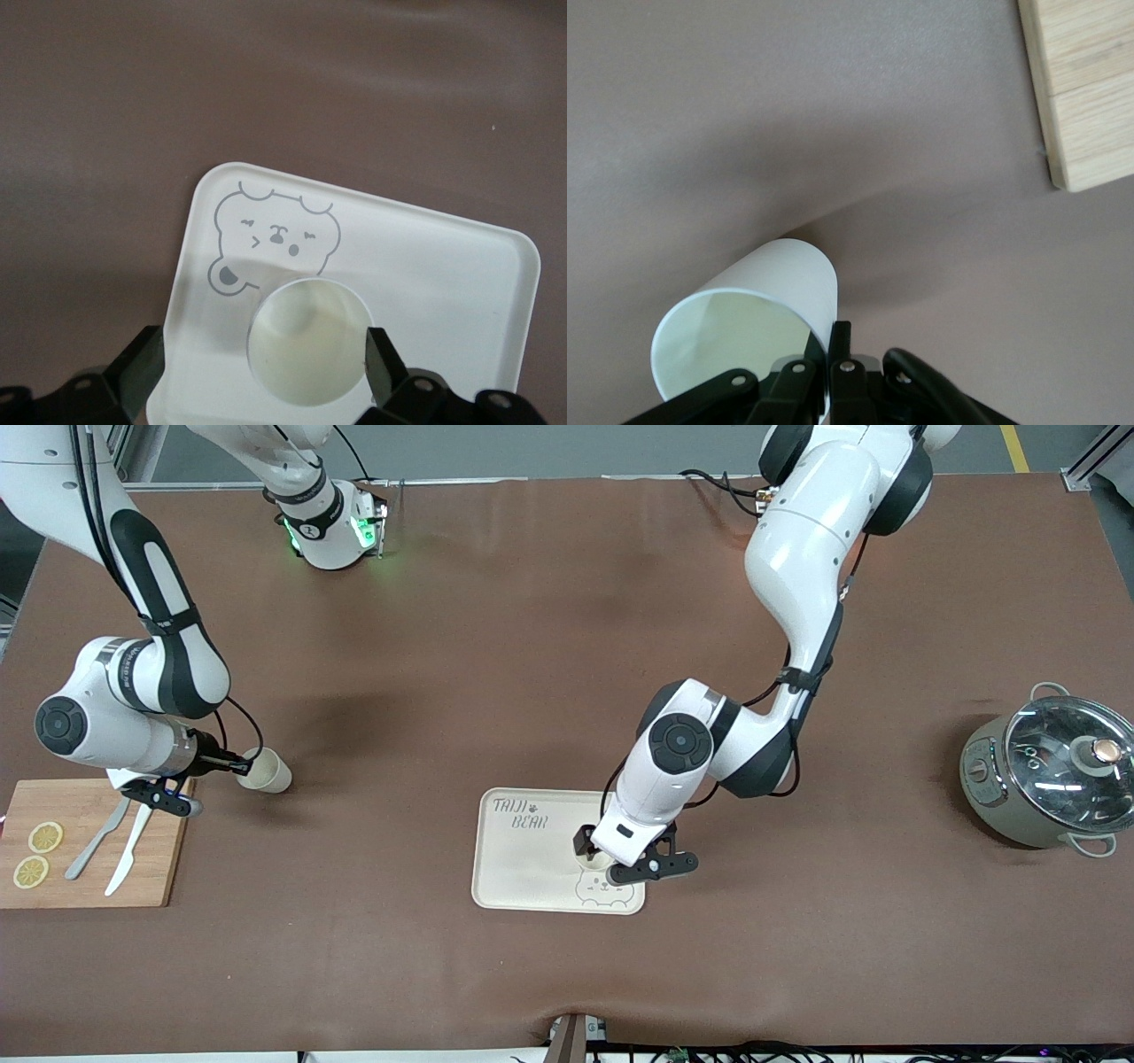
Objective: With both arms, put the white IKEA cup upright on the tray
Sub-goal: 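Open the left gripper and raise it back toward the pot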
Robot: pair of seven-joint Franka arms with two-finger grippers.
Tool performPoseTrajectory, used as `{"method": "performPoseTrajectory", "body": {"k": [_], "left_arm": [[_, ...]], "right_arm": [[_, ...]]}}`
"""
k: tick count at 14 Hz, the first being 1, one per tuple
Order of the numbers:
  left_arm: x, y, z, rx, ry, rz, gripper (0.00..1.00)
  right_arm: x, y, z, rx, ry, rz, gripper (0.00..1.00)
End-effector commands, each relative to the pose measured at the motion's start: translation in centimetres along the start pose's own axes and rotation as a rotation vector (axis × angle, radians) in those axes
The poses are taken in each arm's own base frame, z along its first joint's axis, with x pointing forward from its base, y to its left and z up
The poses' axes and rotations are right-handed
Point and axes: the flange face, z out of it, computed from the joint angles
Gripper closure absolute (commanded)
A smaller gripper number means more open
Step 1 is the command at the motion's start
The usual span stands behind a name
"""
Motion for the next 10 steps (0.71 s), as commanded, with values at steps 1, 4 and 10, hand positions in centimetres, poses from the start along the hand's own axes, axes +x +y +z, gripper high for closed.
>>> {"method": "performPoseTrajectory", "body": {"k": [1, 4, 10], "left_arm": [[1.3, -1.3, -7.3, 0.051, -0.001, -0.007, 0.00], [2.9, -4.5, -15.9, 0.064, -0.049, 0.043, 0.00], [6.6, -14.3, -25.6, 0.062, -0.134, 0.136, 0.00]], "right_arm": [[0.5, -1.6, -2.4, 0.039, -0.034, 0.019, 1.00], [0.6, -2.5, -3.0, 0.052, -0.024, 0.027, 1.00], [-0.7, -9.8, -4.8, 0.051, 0.008, 0.093, 1.00]]}}
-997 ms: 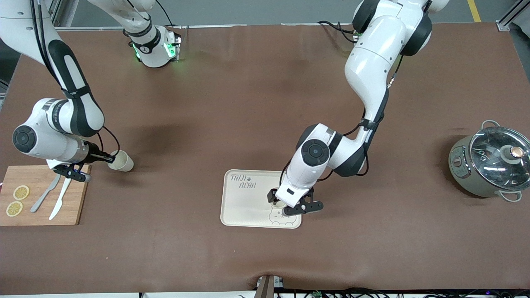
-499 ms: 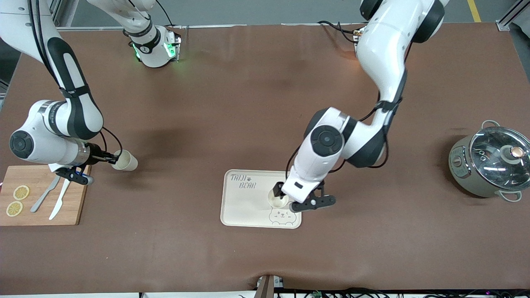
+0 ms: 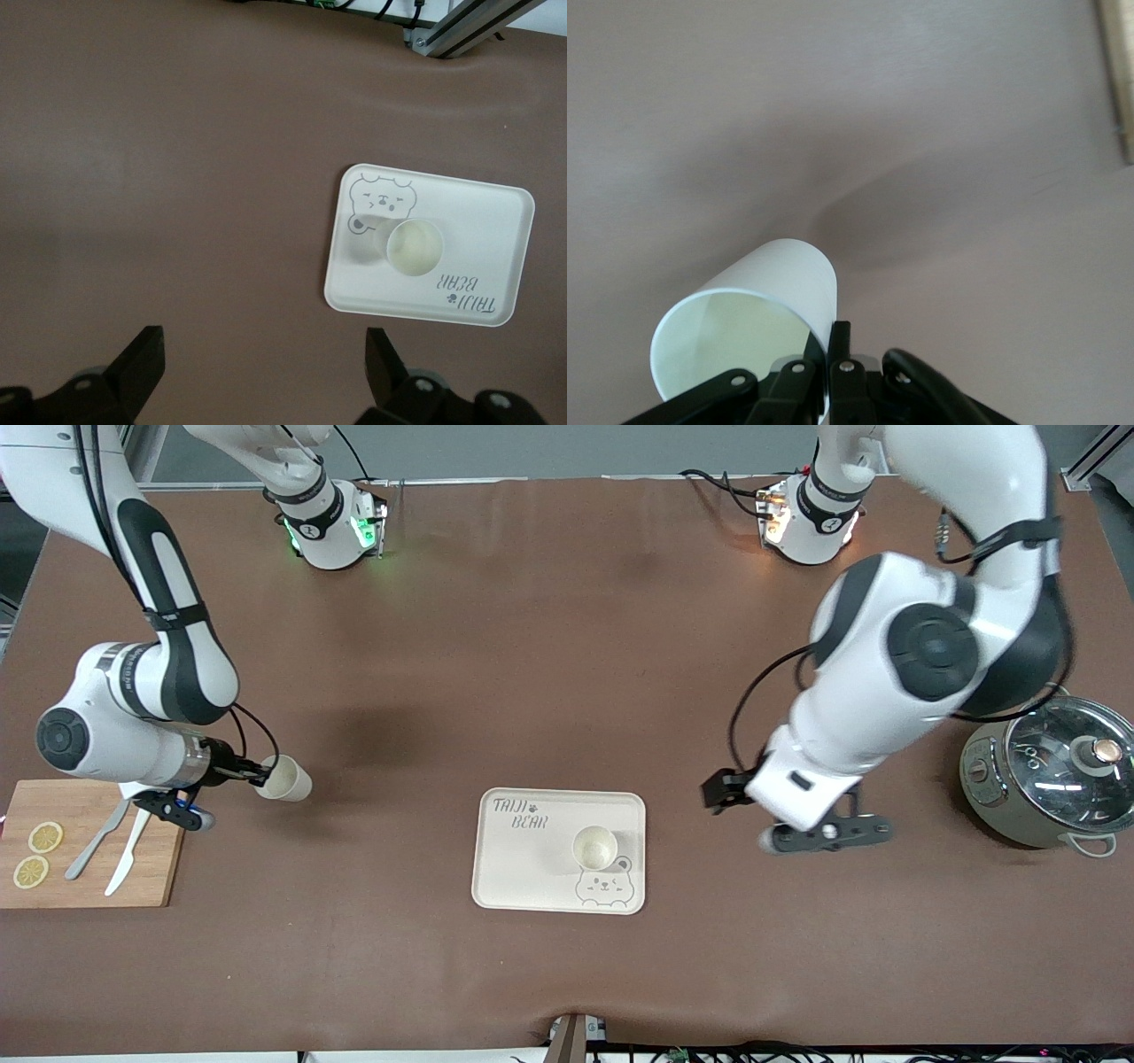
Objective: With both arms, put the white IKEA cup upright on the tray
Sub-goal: 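Open the left gripper and raise it back toward the pot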
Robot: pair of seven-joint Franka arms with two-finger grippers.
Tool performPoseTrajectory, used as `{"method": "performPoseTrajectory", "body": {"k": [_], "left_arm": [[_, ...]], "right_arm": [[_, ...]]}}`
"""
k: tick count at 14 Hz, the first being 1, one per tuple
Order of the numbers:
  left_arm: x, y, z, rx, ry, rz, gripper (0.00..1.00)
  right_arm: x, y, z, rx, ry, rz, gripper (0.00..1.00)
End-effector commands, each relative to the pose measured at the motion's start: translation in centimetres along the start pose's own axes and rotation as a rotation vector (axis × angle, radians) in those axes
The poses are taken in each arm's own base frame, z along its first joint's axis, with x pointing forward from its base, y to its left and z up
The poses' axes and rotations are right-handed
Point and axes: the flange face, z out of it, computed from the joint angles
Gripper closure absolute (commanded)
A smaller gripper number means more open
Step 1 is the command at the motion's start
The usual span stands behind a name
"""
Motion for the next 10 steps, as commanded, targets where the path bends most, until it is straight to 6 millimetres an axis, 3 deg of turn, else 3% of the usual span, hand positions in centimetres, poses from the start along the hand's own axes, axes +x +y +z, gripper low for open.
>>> {"method": "performPoseTrajectory", "body": {"k": [1, 4, 10], "left_arm": [[0.1, -4.0, -2.3, -0.005, -0.033, 0.050, 0.00], [1.3, -9.1, -4.1, 0.002, -0.032, 0.078, 0.00], [3.4, -18.5, -6.0, 0.021, -0.003, 0.101, 0.00]], "right_arm": [[-0.9, -4.0, -1.7, 0.016, 0.018, 0.061, 1.00], [-2.4, -8.4, -2.4, 0.040, 0.027, 0.176, 1.00], [-4.1, -14.1, -2.9, 0.079, 0.034, 0.322, 1.00]]}}
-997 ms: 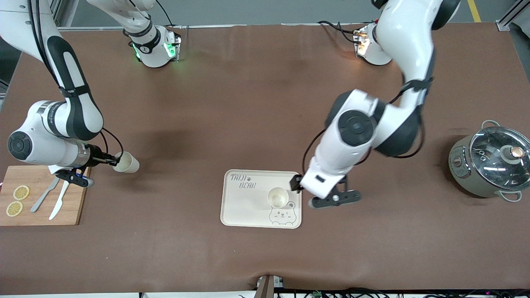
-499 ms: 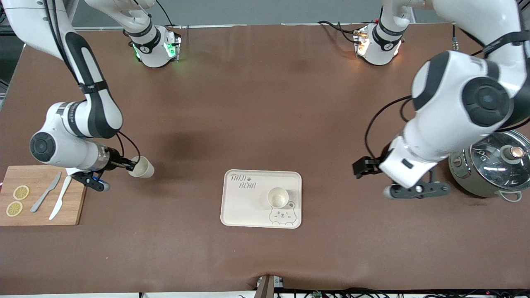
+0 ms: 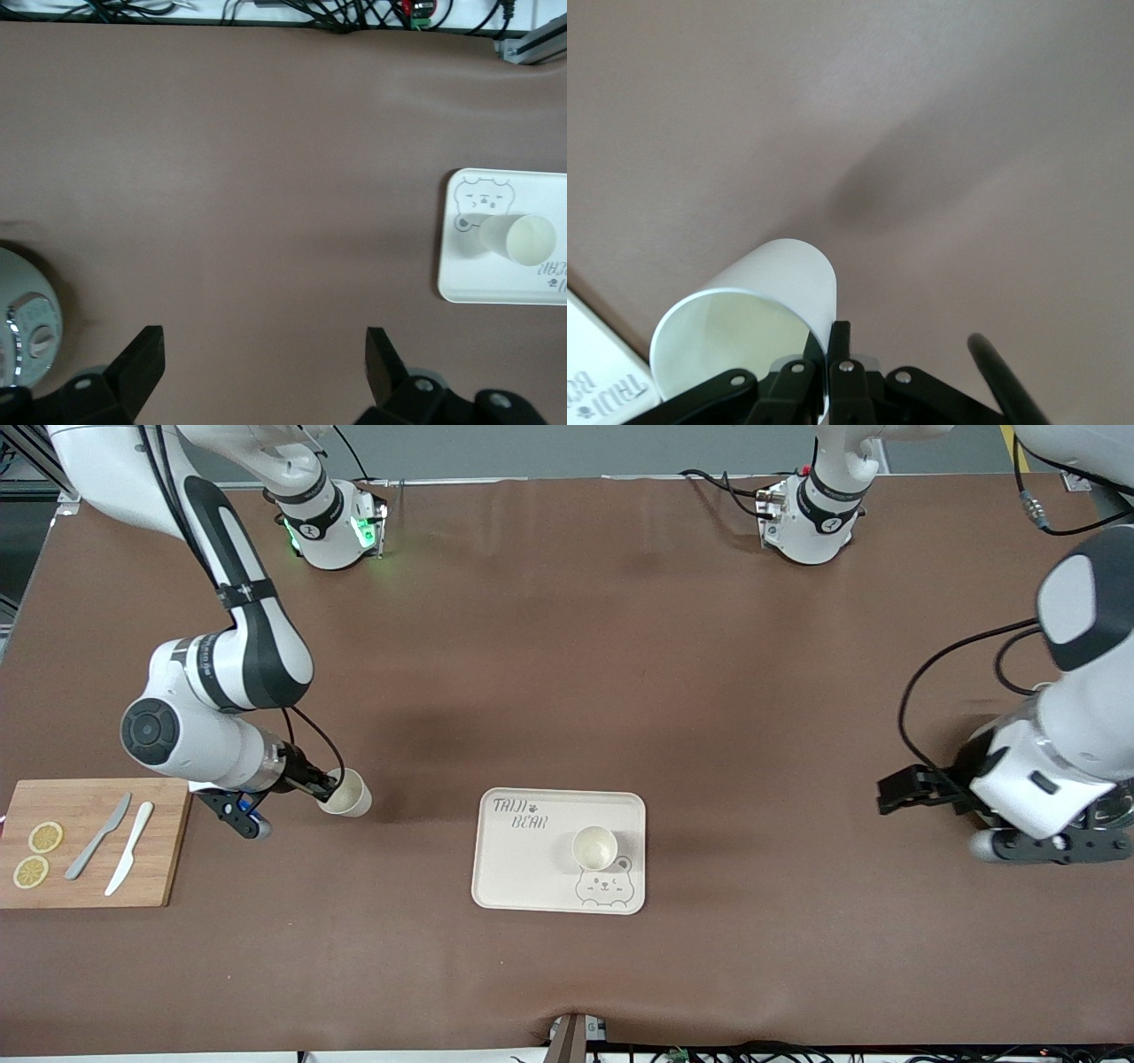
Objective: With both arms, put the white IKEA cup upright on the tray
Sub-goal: 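Open the left gripper and raise it back toward the pot, then carry the other white cup to the tray with the right gripper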
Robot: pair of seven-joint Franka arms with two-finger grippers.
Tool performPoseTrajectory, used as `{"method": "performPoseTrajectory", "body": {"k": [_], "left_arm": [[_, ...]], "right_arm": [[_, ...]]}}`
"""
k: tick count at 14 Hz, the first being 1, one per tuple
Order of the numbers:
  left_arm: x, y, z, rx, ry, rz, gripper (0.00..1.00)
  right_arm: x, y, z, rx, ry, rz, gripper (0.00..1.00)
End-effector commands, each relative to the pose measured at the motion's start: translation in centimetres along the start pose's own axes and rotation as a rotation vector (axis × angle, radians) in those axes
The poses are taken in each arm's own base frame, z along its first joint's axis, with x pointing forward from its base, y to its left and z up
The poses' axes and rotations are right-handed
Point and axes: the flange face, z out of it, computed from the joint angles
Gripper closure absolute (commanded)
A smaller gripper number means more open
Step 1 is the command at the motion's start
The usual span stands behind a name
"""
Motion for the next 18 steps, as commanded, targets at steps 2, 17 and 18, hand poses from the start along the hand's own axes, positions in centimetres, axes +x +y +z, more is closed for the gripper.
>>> {"method": "performPoseTrajectory", "body": {"k": [2, 17, 18], "left_arm": [[-0.4, -3.8, -0.9, 0.011, -0.003, 0.012, 0.00], [-2.0, -7.1, -3.5, 0.031, 0.020, -0.010, 0.00], [-2.9, -6.8, -3.5, 0.032, 0.022, -0.010, 0.00]], "right_arm": [[-1.7, -4.4, -0.6, 0.067, -0.032, 0.125, 1.00], [-9.9, -18.1, 4.0, 0.116, -0.010, 0.377, 1.00], [-10.2, -18.6, 4.6, 0.132, -0.004, 0.374, 1.00]]}}
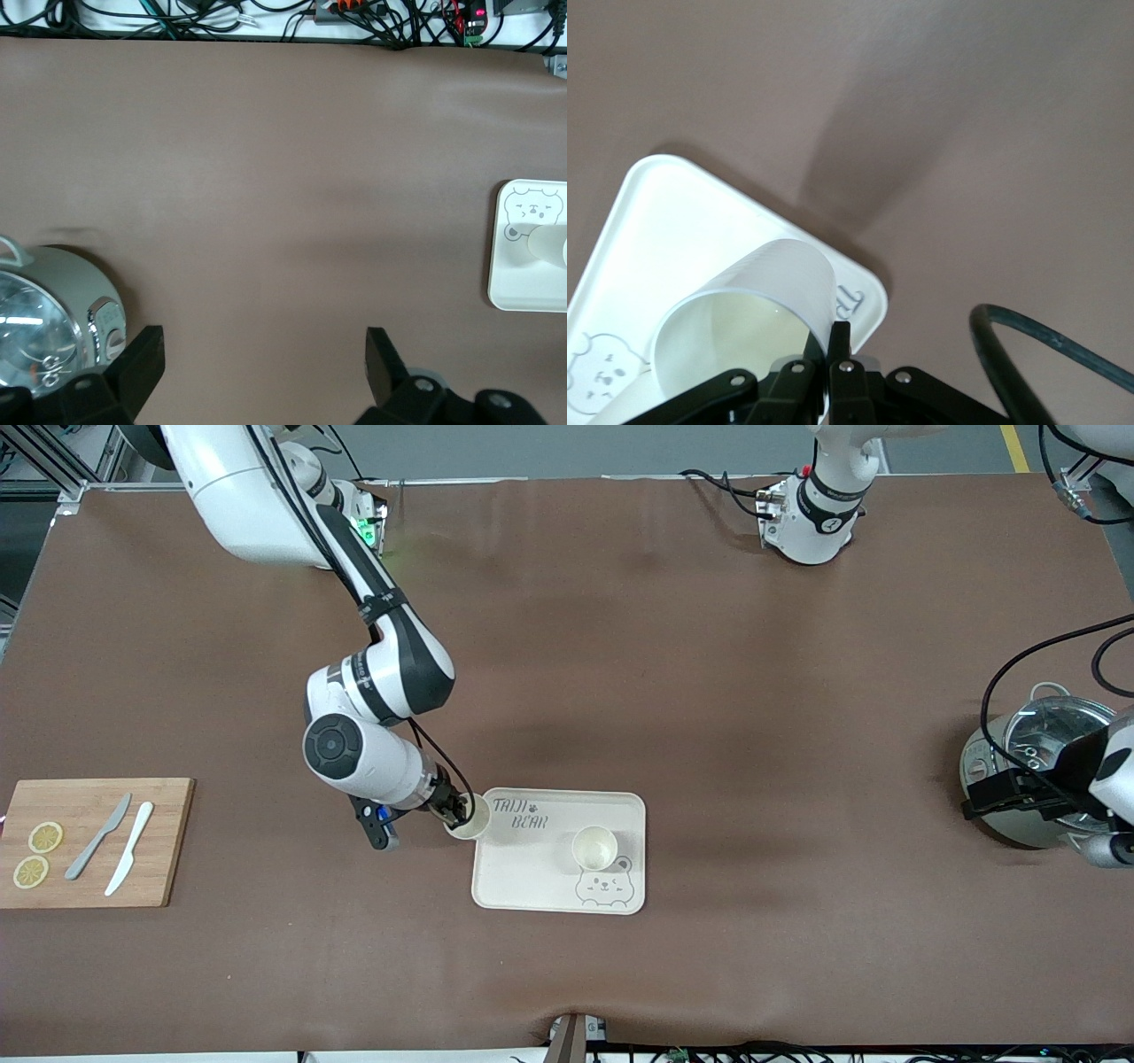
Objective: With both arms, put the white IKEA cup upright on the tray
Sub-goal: 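Carry the other white cup to the tray with the right gripper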
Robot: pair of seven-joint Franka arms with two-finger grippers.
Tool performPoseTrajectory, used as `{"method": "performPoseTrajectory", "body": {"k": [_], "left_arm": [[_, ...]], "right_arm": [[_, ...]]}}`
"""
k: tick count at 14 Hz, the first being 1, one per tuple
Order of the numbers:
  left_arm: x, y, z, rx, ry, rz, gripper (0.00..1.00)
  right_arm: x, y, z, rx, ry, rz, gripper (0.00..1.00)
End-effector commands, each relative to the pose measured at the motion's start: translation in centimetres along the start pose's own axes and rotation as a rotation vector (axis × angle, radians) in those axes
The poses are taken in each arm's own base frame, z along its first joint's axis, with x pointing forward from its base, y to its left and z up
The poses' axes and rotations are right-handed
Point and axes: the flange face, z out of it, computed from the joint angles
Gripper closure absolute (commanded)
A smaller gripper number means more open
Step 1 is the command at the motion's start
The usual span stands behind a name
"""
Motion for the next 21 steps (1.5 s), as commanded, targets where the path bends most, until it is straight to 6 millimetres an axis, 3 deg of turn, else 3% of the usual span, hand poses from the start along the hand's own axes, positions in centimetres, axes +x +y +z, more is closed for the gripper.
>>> {"method": "performPoseTrajectory", "body": {"k": [1, 4, 7, 8, 9, 12, 15, 19, 21], "left_arm": [[-3.4, 0.4, -1.4, 0.020, 0.016, -0.013, 0.00], [-7.5, 0.8, -1.0, 0.022, 0.084, -0.030, 0.00], [-9.0, 0.8, -1.7, 0.018, 0.073, -0.029, 0.00], [-9.2, 0.9, -2.2, 0.019, 0.073, -0.028, 0.00], [-9.3, 0.9, -2.5, 0.019, 0.075, -0.028, 0.00], [-9.6, 0.8, -2.9, 0.020, 0.069, -0.031, 0.00], [-9.6, 0.8, -2.7, 0.020, 0.064, -0.031, 0.00], [-9.6, 0.7, -2.8, 0.020, 0.066, -0.032, 0.00], [-9.6, 0.7, -2.8, 0.020, 0.066, -0.034, 0.00]], "right_arm": [[-1.2, -1.4, 1.7, 0.045, 0.010, 0.010, 1.00], [-2.0, -1.7, 3.6, 0.065, 0.020, -0.005, 1.00], [-2.0, -1.5, 4.7, 0.054, 0.018, 0.000, 0.96], [-1.8, -1.6, 4.7, 0.055, 0.018, 0.013, 0.68], [-1.5, -1.5, 4.8, 0.053, 0.020, 0.035, 0.53], [-1.3, -1.4, 5.3, 0.045, 0.019, 0.042, 0.37], [-1.3, -1.4, 5.2, 0.048, 0.023, 0.043, 0.00], [-0.5, -1.7, 4.1, 0.055, 0.030, 0.029, 0.00], [-1.9, -2.5, 2.0, 0.087, 0.030, 0.012, 0.00]]}}
